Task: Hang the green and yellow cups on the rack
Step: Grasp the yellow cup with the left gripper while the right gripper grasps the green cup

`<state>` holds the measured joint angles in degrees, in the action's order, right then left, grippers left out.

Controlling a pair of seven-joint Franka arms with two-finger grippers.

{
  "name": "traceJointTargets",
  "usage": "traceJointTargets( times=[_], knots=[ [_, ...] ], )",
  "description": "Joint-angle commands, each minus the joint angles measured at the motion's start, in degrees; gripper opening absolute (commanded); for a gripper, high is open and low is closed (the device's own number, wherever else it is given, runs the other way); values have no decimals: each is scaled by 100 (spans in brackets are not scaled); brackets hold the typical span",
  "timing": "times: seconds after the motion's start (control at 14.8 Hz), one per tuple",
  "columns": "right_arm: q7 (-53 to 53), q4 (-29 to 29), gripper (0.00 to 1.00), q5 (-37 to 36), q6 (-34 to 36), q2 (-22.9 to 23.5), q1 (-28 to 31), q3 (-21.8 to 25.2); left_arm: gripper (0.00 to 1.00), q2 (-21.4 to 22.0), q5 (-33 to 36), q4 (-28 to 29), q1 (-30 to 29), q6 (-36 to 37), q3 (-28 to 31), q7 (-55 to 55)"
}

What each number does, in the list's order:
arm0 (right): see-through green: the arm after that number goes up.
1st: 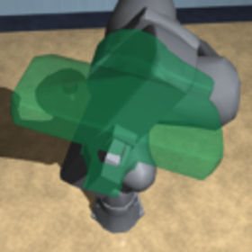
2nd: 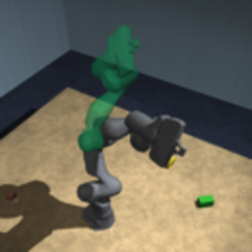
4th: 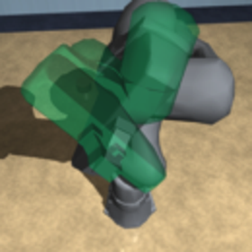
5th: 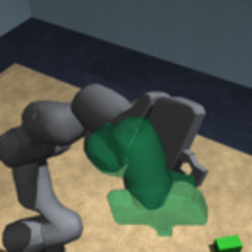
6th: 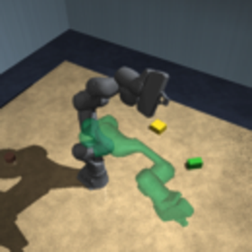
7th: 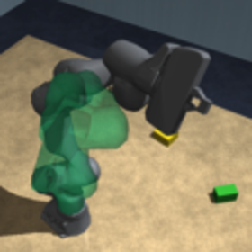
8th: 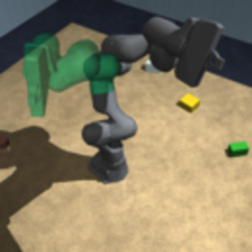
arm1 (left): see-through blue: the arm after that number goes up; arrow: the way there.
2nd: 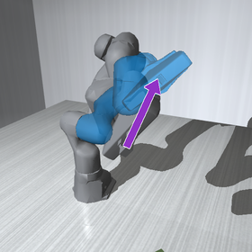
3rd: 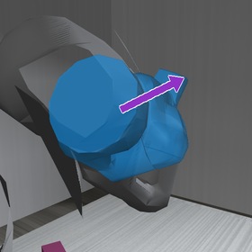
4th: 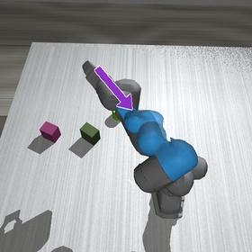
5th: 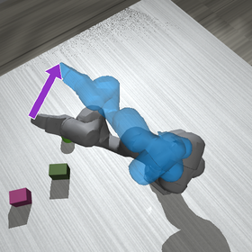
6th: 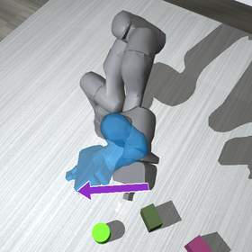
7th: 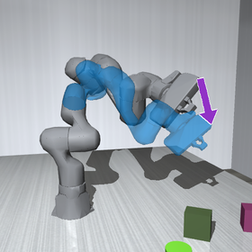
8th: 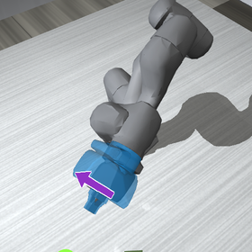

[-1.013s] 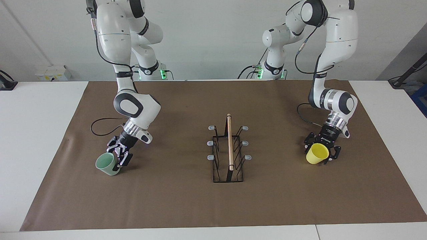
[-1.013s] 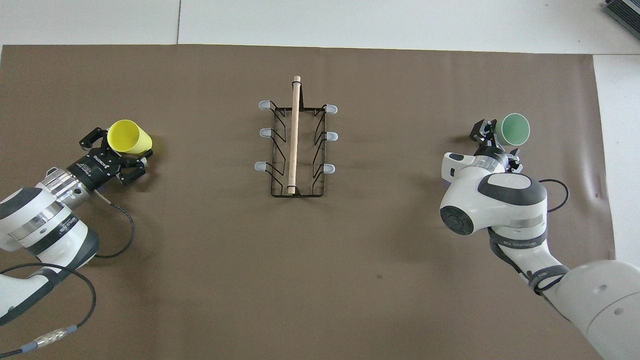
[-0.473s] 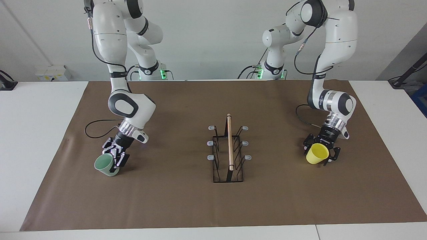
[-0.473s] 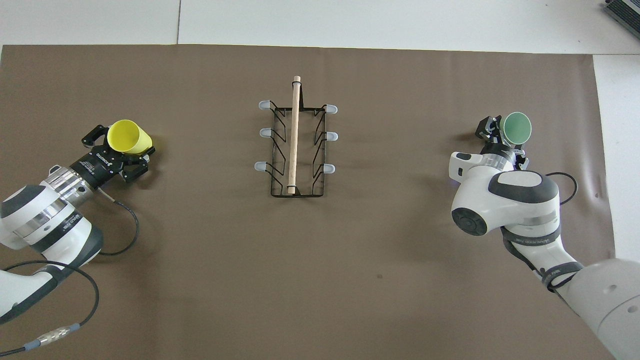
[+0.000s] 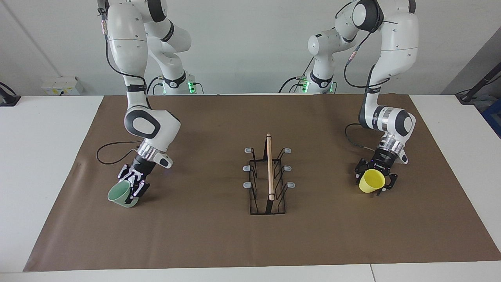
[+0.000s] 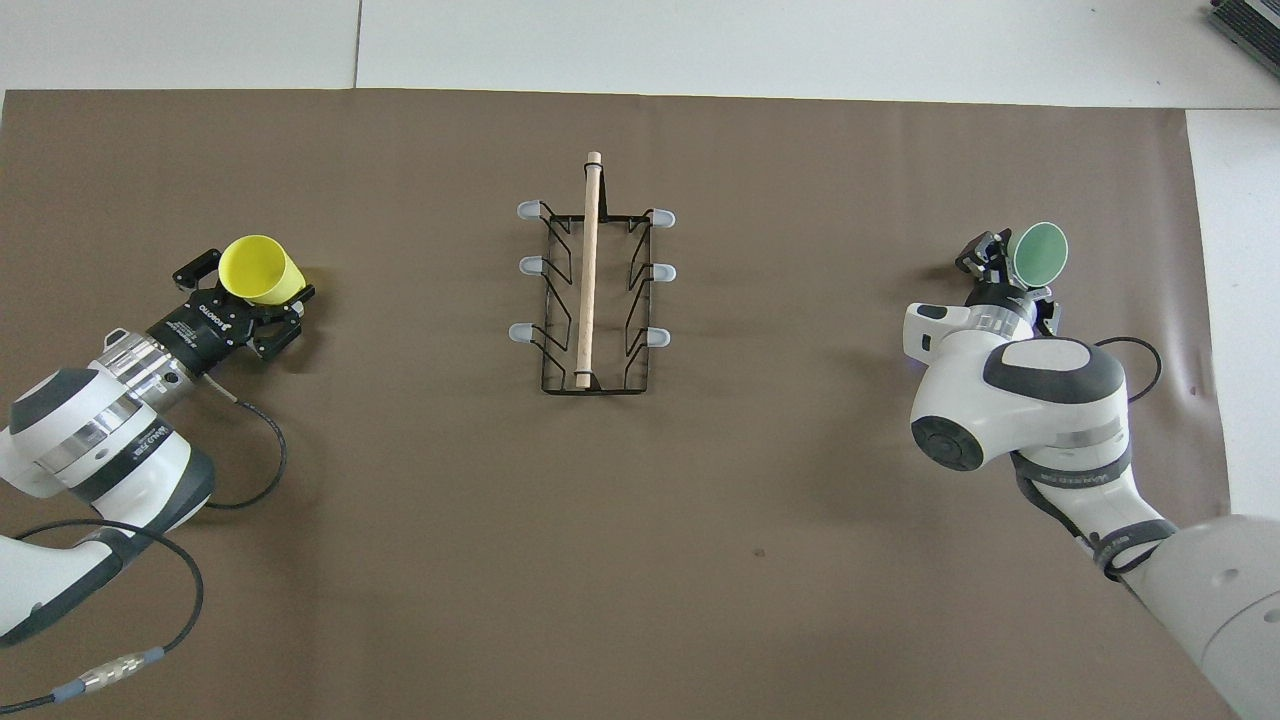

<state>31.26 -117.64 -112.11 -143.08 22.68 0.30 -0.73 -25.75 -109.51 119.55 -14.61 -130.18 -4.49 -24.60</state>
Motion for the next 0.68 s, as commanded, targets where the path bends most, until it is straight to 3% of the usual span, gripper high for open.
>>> traceJointTargets(
  times=[0.0,0.47,0.61],
  knots=[
    [-67,127,0,-197,-176,123,102,-41,0,-88,-158,-81,-33,-113,-60,183],
    [82,110,0,-65,-1228,-44,356,-41,0,-62,-62,-134,-190,-8,-60,588],
    [108,14,0,-56,-1441,-272,374,-41,0,0,192,-221,-218,10,-104,553]
  ],
)
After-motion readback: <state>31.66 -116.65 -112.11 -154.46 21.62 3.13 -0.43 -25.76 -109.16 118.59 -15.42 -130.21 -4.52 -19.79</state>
